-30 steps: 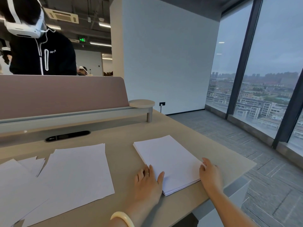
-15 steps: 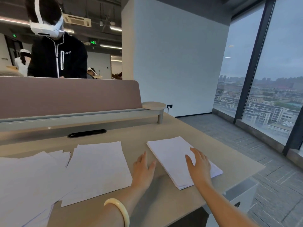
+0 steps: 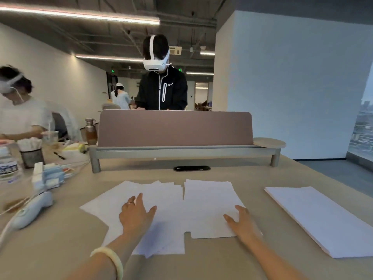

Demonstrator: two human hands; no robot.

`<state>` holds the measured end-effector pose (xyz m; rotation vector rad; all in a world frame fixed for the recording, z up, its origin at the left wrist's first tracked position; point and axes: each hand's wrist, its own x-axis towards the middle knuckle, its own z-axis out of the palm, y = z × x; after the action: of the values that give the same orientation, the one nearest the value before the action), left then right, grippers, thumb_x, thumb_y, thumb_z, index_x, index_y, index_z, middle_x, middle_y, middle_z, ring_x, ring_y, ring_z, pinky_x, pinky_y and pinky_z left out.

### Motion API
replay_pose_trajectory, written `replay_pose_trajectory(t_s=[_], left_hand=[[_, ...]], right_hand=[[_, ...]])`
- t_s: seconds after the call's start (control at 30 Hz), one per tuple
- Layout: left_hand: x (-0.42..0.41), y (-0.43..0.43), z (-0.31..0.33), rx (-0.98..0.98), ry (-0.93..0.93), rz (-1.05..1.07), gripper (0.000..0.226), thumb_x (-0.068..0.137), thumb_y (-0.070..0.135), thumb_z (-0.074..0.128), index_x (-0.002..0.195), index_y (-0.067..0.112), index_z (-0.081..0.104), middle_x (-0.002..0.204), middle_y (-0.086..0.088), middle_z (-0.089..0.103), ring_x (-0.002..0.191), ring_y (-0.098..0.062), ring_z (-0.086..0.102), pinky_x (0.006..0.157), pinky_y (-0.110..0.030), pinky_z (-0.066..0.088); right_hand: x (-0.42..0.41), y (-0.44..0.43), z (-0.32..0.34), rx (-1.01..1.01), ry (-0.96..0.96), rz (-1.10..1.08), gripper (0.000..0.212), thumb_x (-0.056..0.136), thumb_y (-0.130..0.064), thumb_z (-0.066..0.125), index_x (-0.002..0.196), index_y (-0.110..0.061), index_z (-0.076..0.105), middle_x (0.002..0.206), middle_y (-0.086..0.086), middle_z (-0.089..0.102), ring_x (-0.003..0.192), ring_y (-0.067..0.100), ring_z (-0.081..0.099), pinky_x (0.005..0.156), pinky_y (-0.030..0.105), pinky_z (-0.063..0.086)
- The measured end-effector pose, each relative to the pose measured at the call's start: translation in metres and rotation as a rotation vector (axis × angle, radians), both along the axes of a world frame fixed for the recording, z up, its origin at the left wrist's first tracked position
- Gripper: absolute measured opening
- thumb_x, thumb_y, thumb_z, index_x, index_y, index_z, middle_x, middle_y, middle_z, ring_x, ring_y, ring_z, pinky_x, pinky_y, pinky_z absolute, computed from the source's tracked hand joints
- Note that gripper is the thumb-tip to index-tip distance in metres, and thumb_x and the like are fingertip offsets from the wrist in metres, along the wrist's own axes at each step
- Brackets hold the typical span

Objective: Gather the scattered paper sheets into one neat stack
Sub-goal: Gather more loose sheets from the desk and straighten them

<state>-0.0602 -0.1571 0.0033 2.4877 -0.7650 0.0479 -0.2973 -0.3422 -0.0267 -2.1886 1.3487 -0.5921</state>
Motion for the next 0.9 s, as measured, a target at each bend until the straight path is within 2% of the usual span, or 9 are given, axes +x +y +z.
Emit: replay_pose_trajectory(t_s=[0.13,0.3,0.37,0.53,0.63,0.77,0.83,0.9], left_hand=[[0.055,0.051,-0.014,0.073,0.087,0.147,0.085,0.084,0.067,0.042,0.149,0.020,0.013,0.157,-0.009,0.016,0.144,-0.031,0.016,0.116,-0.041,0.020],[0.079,0.078,-0.025,0.125,0.163,0.248,0.097,0.078,0.072,0.045,0.149,0.016,0.010,0.156,-0.014,0.017,0.144,-0.035,0.011,0.117,-0.042,0.014],[0.082,0.080,-0.026,0.134,0.194,0.241,0.099,0.078,0.072,0.045,0.150,0.015,0.006,0.155,-0.014,0.019,0.145,-0.034,0.011,0.117,-0.042,0.014],[0.083,0.076,-0.028,0.181,0.233,0.129,0.099,0.080,0.071,0.044,0.150,0.017,0.001,0.156,-0.015,0.016,0.145,-0.034,0.008,0.117,-0.042,0.013],[0.080,0.072,-0.027,0.172,0.253,0.075,0.098,0.080,0.070,0.045,0.150,0.019,0.002,0.156,-0.013,0.015,0.145,-0.034,0.006,0.117,-0.044,0.011],[0.082,0.070,-0.022,0.101,0.328,0.022,0.102,0.076,0.070,0.052,0.150,0.019,0.003,0.154,-0.008,0.021,0.143,-0.034,0.014,0.115,-0.043,0.016],[0.083,0.070,-0.017,-0.055,0.454,-0.030,0.111,0.071,0.066,0.061,0.150,0.017,0.001,0.156,-0.006,0.018,0.144,-0.032,0.015,0.116,-0.043,0.020],[0.083,0.069,-0.012,-0.279,0.586,-0.072,0.109,0.077,0.048,0.069,0.151,0.013,-0.002,0.157,-0.006,0.015,0.144,-0.030,0.019,0.114,-0.042,0.026]], right_hand=[[0.047,0.016,0.006,-0.047,0.112,0.051,0.066,0.091,-0.055,0.042,0.146,-0.021,0.028,0.154,-0.002,0.027,0.142,0.018,0.025,0.114,0.033,0.022],[0.100,0.041,0.005,-0.055,0.137,0.214,0.066,0.090,-0.055,0.044,0.145,-0.021,0.030,0.155,-0.003,0.027,0.143,0.016,0.024,0.117,0.032,0.020],[0.115,0.051,0.005,-0.064,0.156,0.277,0.068,0.090,-0.055,0.044,0.146,-0.021,0.029,0.155,-0.003,0.025,0.144,0.017,0.020,0.119,0.033,0.016],[0.129,0.068,-0.001,-0.090,0.352,0.365,0.072,0.091,-0.061,0.034,0.149,-0.022,0.019,0.159,-0.002,0.011,0.148,0.021,0.004,0.121,0.039,0.003],[0.133,0.073,-0.001,-0.104,0.380,0.375,0.071,0.091,-0.062,0.033,0.149,-0.023,0.020,0.159,-0.002,0.012,0.148,0.021,0.005,0.120,0.040,0.002],[0.141,0.084,0.003,-0.112,0.387,0.446,0.072,0.090,-0.062,0.034,0.149,-0.023,0.019,0.158,-0.003,0.018,0.146,0.019,0.013,0.120,0.039,0.006],[0.145,0.091,0.006,-0.058,0.320,0.501,0.072,0.090,-0.059,0.039,0.150,-0.023,0.019,0.156,-0.004,0.021,0.145,0.018,0.018,0.119,0.034,0.014],[0.146,0.092,0.010,0.029,0.193,0.515,0.070,0.090,-0.054,0.044,0.149,-0.025,0.021,0.155,-0.006,0.024,0.142,0.015,0.024,0.116,0.030,0.021]])
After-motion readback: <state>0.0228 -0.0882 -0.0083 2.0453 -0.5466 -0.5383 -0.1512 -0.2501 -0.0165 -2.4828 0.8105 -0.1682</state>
